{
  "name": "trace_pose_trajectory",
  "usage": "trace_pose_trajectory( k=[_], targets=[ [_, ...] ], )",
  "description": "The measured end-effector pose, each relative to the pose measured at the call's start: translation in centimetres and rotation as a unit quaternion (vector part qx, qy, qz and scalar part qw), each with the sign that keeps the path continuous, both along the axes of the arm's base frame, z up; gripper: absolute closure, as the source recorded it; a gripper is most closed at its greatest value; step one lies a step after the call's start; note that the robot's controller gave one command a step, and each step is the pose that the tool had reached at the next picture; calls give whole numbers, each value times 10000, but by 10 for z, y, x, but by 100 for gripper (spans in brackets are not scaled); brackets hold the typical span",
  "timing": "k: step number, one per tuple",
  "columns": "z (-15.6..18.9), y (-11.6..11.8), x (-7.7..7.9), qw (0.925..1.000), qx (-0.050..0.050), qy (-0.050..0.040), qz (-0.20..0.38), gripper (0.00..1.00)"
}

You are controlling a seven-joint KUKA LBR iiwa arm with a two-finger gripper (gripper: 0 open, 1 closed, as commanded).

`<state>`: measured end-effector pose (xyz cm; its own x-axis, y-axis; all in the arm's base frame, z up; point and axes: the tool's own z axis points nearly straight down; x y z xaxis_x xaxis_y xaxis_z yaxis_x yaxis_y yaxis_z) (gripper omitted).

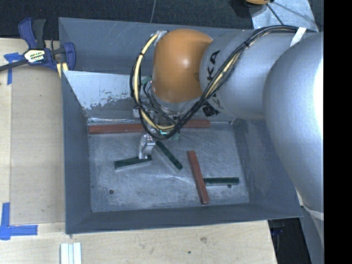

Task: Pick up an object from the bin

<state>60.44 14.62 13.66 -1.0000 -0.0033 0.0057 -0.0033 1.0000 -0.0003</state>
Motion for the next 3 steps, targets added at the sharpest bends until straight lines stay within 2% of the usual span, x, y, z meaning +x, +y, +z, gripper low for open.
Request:
trace_pose_trajectory(
  k=[1,2,3],
  targets=[
    [5,0,2,10000,7,-40,-14,0],
    [-59,2,-47,9999,37,-157,17,100],
    [-59,2,-47,9999,38,-157,14,100]
  ],
)
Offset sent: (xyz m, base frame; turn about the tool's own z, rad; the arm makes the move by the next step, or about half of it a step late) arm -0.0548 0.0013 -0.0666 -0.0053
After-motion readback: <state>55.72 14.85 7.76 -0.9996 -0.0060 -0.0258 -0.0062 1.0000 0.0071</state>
